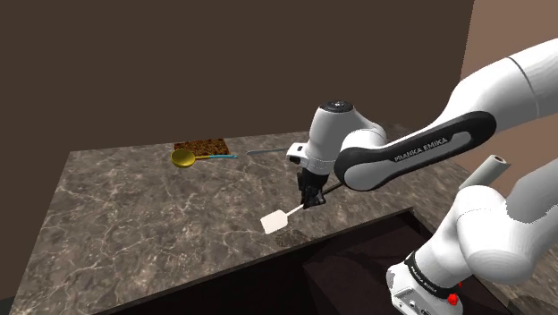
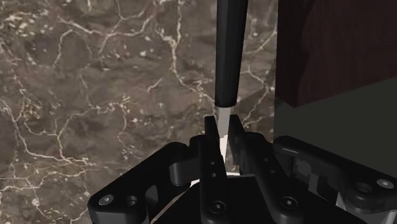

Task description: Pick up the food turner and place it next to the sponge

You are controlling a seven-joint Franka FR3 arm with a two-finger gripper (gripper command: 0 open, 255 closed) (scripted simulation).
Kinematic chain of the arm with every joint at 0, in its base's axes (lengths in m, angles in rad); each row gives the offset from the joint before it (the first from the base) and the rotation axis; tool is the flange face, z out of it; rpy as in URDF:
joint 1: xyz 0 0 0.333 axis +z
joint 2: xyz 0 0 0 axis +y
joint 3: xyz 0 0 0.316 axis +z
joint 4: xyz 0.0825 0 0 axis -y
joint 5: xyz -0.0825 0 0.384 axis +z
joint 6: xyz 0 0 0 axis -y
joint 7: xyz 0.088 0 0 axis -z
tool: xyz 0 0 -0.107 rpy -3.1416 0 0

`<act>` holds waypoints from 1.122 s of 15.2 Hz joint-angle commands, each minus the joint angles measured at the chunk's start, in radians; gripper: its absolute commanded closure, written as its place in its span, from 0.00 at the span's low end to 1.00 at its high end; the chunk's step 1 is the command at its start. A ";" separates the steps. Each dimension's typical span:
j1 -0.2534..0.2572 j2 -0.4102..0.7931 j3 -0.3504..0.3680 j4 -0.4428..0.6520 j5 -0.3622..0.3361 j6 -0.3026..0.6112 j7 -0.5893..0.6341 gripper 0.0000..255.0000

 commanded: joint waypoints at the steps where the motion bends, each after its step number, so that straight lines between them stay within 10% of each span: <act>1: -0.014 -0.012 -0.018 0.004 -0.006 -0.016 -0.028 1.00; 17: -0.225 0.115 -0.293 0.137 -0.090 0.004 -0.448 1.00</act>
